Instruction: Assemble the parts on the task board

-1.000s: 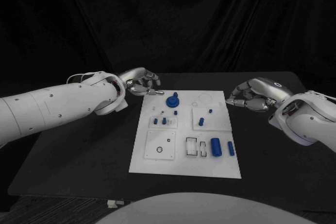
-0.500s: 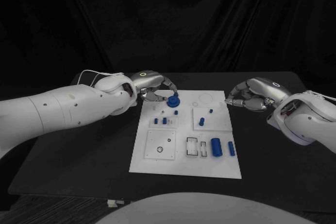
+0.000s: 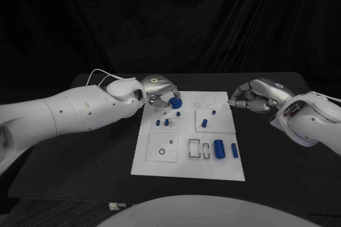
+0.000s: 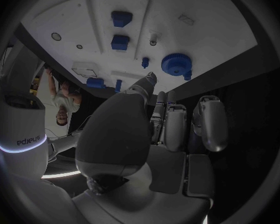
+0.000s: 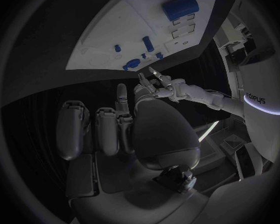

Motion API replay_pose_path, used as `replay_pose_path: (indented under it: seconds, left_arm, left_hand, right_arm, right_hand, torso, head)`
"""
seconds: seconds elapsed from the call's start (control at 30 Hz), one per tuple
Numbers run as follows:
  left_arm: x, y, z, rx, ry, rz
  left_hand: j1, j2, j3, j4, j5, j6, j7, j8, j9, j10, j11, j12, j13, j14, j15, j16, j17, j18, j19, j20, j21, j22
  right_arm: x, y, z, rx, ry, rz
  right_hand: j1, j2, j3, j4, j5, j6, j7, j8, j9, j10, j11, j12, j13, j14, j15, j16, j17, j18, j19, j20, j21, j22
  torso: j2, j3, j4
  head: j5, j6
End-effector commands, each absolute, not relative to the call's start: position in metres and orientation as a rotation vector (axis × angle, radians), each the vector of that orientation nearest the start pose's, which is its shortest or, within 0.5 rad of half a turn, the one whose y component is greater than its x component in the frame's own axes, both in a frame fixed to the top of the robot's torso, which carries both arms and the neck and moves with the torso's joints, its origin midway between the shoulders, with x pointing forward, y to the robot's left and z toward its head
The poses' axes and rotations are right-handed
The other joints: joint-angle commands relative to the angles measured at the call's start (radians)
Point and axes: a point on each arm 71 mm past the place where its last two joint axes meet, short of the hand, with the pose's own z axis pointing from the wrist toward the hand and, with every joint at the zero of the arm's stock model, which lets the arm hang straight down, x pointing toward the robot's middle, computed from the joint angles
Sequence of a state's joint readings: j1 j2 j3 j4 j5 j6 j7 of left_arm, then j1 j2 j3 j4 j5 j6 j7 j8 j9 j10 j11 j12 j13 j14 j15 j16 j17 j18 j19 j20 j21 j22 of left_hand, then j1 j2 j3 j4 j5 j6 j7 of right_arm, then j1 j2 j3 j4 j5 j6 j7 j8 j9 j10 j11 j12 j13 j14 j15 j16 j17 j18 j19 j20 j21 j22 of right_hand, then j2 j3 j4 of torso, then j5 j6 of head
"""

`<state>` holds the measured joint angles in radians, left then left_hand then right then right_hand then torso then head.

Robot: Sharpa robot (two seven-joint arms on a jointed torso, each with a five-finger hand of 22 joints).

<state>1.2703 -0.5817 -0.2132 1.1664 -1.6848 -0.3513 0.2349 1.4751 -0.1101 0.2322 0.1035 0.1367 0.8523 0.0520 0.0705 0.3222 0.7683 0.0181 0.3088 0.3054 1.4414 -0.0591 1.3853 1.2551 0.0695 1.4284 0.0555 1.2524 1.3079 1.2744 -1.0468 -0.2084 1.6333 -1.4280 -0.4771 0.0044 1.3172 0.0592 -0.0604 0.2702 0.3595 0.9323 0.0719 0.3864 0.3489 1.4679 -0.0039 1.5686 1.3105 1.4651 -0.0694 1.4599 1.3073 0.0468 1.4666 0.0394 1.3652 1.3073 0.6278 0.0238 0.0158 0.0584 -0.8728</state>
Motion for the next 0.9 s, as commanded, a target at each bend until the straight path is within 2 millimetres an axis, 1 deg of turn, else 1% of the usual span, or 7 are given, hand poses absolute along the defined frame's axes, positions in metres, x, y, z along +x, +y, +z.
replay_pose_path:
  seconds: [0.03,0.13,0.27,0.37,0.5,0.67,0.9]
  left_arm:
    - [0.520,0.145,-0.224,0.756,1.553,-0.632]
    - [0.519,0.141,-0.227,0.762,1.558,-0.638]
    - [0.517,0.137,-0.231,0.766,1.565,-0.646]
    - [0.516,0.135,-0.235,0.768,1.571,-0.653]
    - [0.514,0.132,-0.239,0.771,1.581,-0.660]
    - [0.512,0.129,-0.242,0.776,1.589,-0.667]
    - [0.511,0.125,-0.245,0.782,1.596,-0.674]
  left_hand:
    - [-0.013,0.001,0.000,0.008,-0.010,-0.001,0.005,-0.005,-0.006,0.011,0.002,0.008,-0.001,-0.009,0.002,-0.005,-0.005,0.008,-0.005,-0.004,-0.007,0.128]
    - [-0.017,0.002,0.001,0.010,-0.012,0.000,0.004,-0.005,-0.015,0.032,0.003,0.028,0.009,-0.012,0.004,-0.006,-0.009,0.009,-0.006,-0.003,-0.011,0.128]
    - [-0.019,0.000,0.001,0.011,-0.011,0.001,-0.008,-0.005,-0.024,0.047,0.008,0.050,0.021,-0.014,0.007,-0.005,-0.011,0.009,-0.007,-0.001,-0.016,0.128]
    - [-0.022,-0.001,0.002,0.012,-0.011,0.001,-0.006,-0.005,-0.033,0.065,0.010,0.082,0.042,-0.014,0.009,-0.001,-0.011,0.009,-0.007,0.000,-0.018,0.130]
    - [-0.026,-0.002,0.000,0.013,-0.014,-0.002,-0.005,-0.005,-0.041,0.070,0.011,0.109,0.063,-0.016,0.011,0.000,-0.013,0.010,-0.008,0.001,-0.021,0.130]
    - [-0.030,-0.002,-0.002,0.015,-0.020,-0.007,-0.009,-0.005,-0.051,0.063,0.014,0.137,0.089,-0.025,0.015,-0.007,-0.028,0.012,-0.013,0.003,-0.035,0.128]
    - [-0.026,0.001,0.000,0.011,-0.014,-0.009,-0.016,-0.005,-0.061,0.055,0.015,0.175,0.126,-0.033,0.017,-0.011,-0.040,0.014,-0.018,0.004,-0.046,0.128]
  right_arm:
    - [0.448,-0.265,-0.190,-0.155,1.589,0.626]
    - [0.448,-0.266,-0.190,-0.154,1.589,0.625]
    - [0.448,-0.266,-0.190,-0.154,1.589,0.624]
    - [0.447,-0.266,-0.190,-0.154,1.588,0.625]
    - [0.447,-0.267,-0.189,-0.153,1.588,0.624]
    - [0.447,-0.267,-0.189,-0.151,1.589,0.622]
    - [0.447,-0.267,-0.189,-0.151,1.588,0.622]
  right_hand:
    - [0.012,0.000,0.006,0.003,0.003,-0.001,-0.001,-0.005,-0.002,0.103,-0.002,0.002,0.260,0.061,-0.003,-0.006,0.017,0.004,0.020,-0.001,-0.004,0.196]
    - [0.012,0.000,0.006,0.003,0.003,-0.001,-0.001,-0.005,-0.002,0.103,-0.002,0.002,0.260,0.061,-0.003,-0.006,0.017,0.004,0.020,-0.001,-0.004,0.196]
    - [0.012,0.000,0.006,0.003,0.003,-0.001,-0.001,-0.005,-0.002,0.103,-0.002,0.002,0.260,0.061,-0.003,-0.006,0.017,0.004,0.020,-0.001,-0.004,0.196]
    - [0.012,0.000,0.006,0.003,0.003,-0.001,-0.001,-0.005,-0.002,0.103,-0.002,0.002,0.260,0.061,-0.003,-0.006,0.017,0.004,0.020,-0.001,-0.004,0.196]
    - [0.012,0.000,0.006,0.003,0.003,-0.001,-0.001,-0.005,-0.002,0.103,-0.002,0.002,0.260,0.061,-0.003,-0.006,0.017,0.004,0.020,-0.001,-0.004,0.196]
    - [0.012,-0.001,0.006,0.003,0.004,-0.001,-0.001,-0.005,-0.002,0.103,-0.002,0.002,0.260,0.061,-0.003,-0.007,0.015,0.004,0.020,-0.001,-0.005,0.196]
    - [0.012,-0.001,0.006,0.003,0.005,-0.002,-0.001,-0.006,-0.002,0.103,-0.002,0.002,0.260,0.060,-0.003,-0.007,0.013,0.005,0.019,-0.001,-0.008,0.195]
  torso:
    - [-0.001,0.0005,0.0000]
    - [-0.001,0.0003,-0.0002]
    - [-0.001,0.0011,0.0011]
    - [-0.001,0.0009,0.0006]
    - [0.000,0.0001,-0.0005]
    - [-0.001,0.0011,0.0000]
    - [0.000,0.0003,0.0002]
  head:
    - [0.000,0.000]
    - [-0.001,0.000]
    - [-0.001,0.000]
    - [-0.005,0.000]
    - [-0.005,0.000]
    - [-0.006,0.000]
    - [-0.006,0.000]
